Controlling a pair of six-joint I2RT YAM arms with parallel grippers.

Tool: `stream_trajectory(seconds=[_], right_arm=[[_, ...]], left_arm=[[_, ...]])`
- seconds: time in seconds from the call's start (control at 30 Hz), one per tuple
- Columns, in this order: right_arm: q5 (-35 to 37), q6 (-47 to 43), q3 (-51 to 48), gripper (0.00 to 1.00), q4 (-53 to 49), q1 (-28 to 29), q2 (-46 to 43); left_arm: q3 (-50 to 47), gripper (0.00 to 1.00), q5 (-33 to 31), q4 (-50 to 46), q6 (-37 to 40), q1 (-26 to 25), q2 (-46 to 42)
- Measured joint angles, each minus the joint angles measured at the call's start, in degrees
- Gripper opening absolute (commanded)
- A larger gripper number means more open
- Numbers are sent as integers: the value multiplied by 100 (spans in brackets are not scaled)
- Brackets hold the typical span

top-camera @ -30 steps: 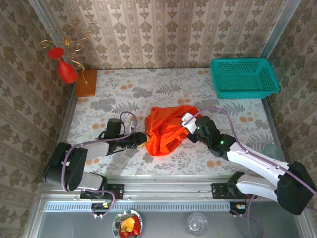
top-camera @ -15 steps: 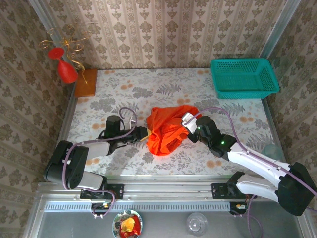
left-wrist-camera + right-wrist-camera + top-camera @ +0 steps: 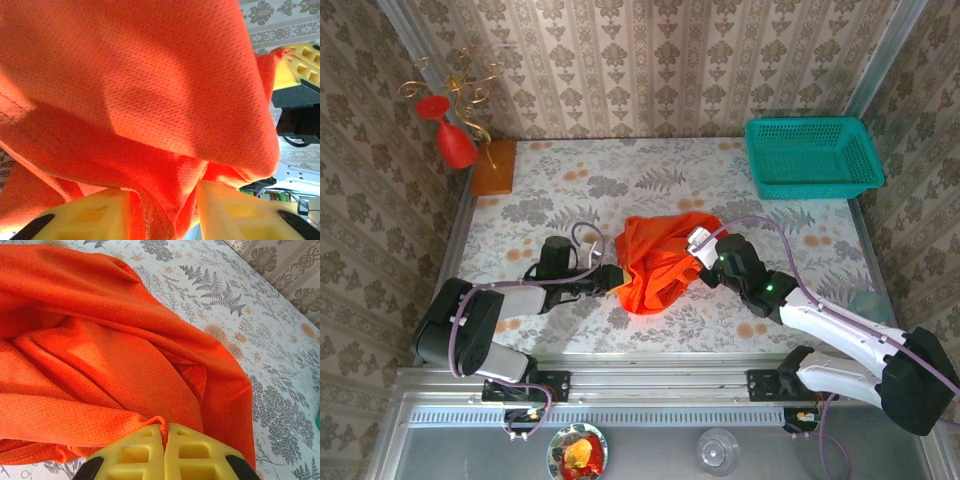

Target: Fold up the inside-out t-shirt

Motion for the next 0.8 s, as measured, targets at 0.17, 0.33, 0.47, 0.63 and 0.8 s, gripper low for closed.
stream_trajectory(seconds=[0.17, 0.33, 0.47, 0.63, 0.8], right_arm=[[-2, 0, 2, 0, -79, -2, 0], [-2, 0, 11, 0, -142, -4, 0], [-2, 0, 57, 0, -166, -4, 0], [0, -2, 162, 0, -232, -9, 0], [0, -9, 389, 0, -415, -127, -11]], left_arm=[[0, 24, 114, -68, 107, 0, -4], [-2, 24, 199, -81, 120, 0, -96], [-2, 13, 295, 4, 76, 0, -264], [17, 0, 378, -61, 35, 0, -518], [446, 0, 321, -960, 343, 166, -1097]])
